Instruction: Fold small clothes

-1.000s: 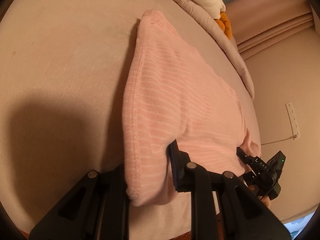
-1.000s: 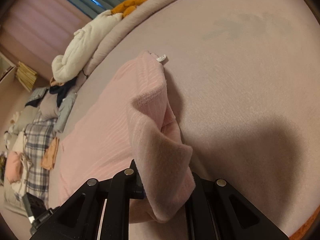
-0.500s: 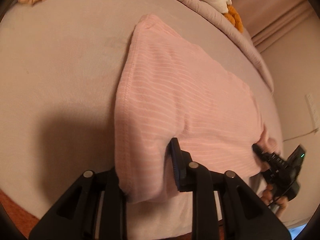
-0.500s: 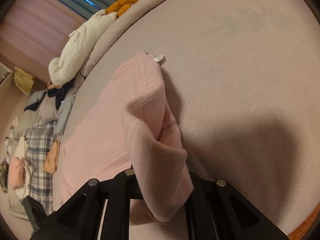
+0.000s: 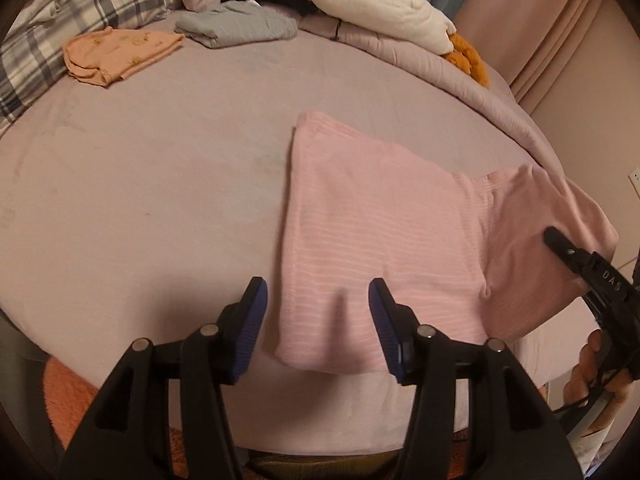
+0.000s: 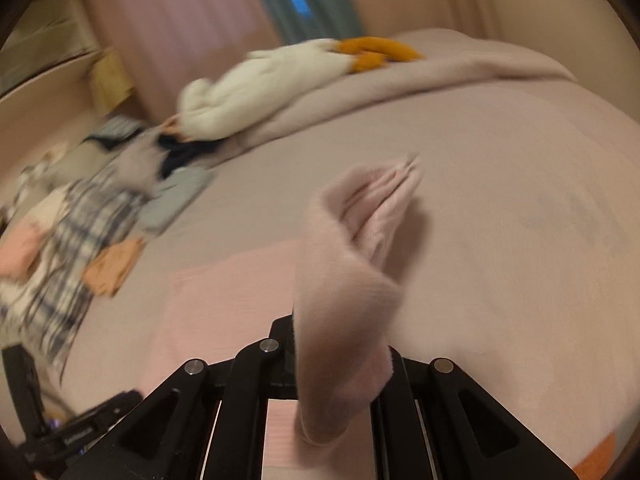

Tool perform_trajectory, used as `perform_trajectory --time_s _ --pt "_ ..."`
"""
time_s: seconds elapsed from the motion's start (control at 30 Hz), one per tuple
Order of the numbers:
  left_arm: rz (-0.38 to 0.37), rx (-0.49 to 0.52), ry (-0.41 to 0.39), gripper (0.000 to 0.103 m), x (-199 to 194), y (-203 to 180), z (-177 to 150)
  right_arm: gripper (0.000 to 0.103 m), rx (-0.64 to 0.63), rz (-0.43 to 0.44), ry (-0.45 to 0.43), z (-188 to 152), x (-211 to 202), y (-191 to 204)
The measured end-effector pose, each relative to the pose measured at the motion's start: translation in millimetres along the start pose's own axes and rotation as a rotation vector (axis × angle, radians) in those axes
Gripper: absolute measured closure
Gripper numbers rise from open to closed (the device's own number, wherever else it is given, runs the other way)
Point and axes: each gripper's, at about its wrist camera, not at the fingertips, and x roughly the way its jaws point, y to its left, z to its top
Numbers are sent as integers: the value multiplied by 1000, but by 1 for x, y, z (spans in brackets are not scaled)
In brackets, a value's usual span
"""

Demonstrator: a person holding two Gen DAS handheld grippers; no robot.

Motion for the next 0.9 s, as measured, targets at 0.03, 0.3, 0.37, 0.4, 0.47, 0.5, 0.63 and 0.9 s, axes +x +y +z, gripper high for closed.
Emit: perform_trajectory --time_s 0.03,0.3,0.37,0.4,0.47,0.5,0.63,0.9 --pt "-1 -4 -7 48 -3 0 -1 95 -30 27 11 -1 3 11" --pt "11 -18 -16 45 -12 4 -2 95 -172 80 226 -45 61 55" --pt "23 -20 -10 45 -13 5 -4 95 -175 64 280 -56 77 51" --pt "26 -21 -13 45 -14 6 -4 95 -181 61 274 -59 78 51" --pt "22 -25 -13 45 -16 7 -5 95 -199 60 259 -59 76 51" --pt "16 -27 -11 45 -17 7 -5 95 -198 64 262 -57 74 50" --pt "-12 -26 -21 41 -23 5 1 90 -172 115 284 -49 58 45" --pt "-115 15 -43 33 -30 -12 21 67 -175 156 266 -51 23 51"
